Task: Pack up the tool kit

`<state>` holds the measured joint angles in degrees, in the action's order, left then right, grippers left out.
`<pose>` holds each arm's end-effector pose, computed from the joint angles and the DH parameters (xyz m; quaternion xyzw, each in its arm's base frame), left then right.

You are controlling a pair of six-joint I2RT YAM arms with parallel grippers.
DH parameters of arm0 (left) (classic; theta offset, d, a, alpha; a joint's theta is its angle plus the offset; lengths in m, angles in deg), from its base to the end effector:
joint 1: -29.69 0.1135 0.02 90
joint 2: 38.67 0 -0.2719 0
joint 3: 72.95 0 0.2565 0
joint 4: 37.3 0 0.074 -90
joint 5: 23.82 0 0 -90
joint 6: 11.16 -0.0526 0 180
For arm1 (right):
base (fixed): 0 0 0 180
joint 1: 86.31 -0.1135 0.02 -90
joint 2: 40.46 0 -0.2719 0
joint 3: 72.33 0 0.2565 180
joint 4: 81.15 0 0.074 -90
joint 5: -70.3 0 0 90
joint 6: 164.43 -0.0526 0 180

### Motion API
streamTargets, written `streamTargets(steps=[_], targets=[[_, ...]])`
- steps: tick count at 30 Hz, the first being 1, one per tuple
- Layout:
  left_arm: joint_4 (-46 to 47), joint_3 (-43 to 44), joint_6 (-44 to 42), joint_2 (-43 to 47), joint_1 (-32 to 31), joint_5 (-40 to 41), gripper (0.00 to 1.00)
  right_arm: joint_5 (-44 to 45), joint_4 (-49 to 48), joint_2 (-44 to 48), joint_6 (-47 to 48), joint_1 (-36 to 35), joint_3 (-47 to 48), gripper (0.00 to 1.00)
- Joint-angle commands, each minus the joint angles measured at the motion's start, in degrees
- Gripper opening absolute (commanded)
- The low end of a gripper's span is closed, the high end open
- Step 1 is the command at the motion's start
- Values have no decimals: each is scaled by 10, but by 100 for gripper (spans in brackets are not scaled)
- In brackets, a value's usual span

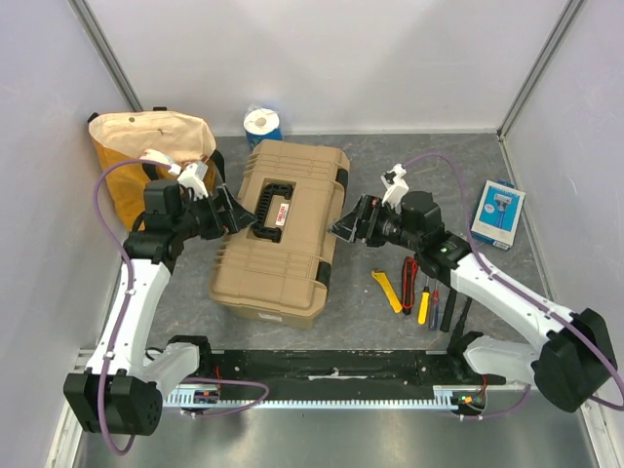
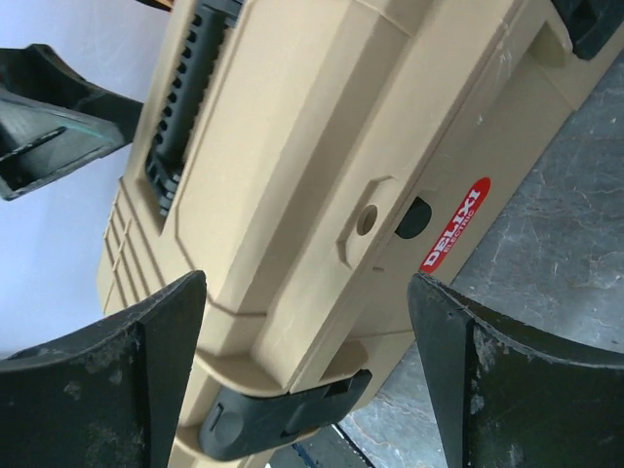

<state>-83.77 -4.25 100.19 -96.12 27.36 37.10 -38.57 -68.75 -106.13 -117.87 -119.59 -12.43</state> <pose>0.2221 -0.0346 0.3235 -0.0281 0.8667 -0.3095 0.3901 0.2254 0.1683 0.2969 -0.0250 0.8043 0.4632 0.3713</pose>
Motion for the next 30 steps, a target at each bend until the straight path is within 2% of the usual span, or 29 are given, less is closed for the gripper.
streamTargets(steps=[1, 7, 12, 16, 18, 23, 30], targets=[[36, -28, -21, -36, 0, 0, 91, 66, -42, -23, -27, -26, -4, 90], [62, -12, -41, -112, 0, -3, 89, 107, -69, -42, -40, -41, -20, 87], [100, -11, -23, -170, -3, -83, 77, 126, -93, -66, -50, -42, -29, 83], [125, 16, 1, -214, -44, -99, 70, 164, -91, -81, -56, -41, -22, 78], [130, 32, 5, -234, -72, -83, 69, 181, -88, -89, -46, -41, -13, 75], [157, 54, 48, -281, -93, -56, 65, 190, -80, -130, -42, 0, 7, 71], [170, 94, 63, -323, -98, -65, 63, 114, -92, -191, -12, 86, 54, 70]])
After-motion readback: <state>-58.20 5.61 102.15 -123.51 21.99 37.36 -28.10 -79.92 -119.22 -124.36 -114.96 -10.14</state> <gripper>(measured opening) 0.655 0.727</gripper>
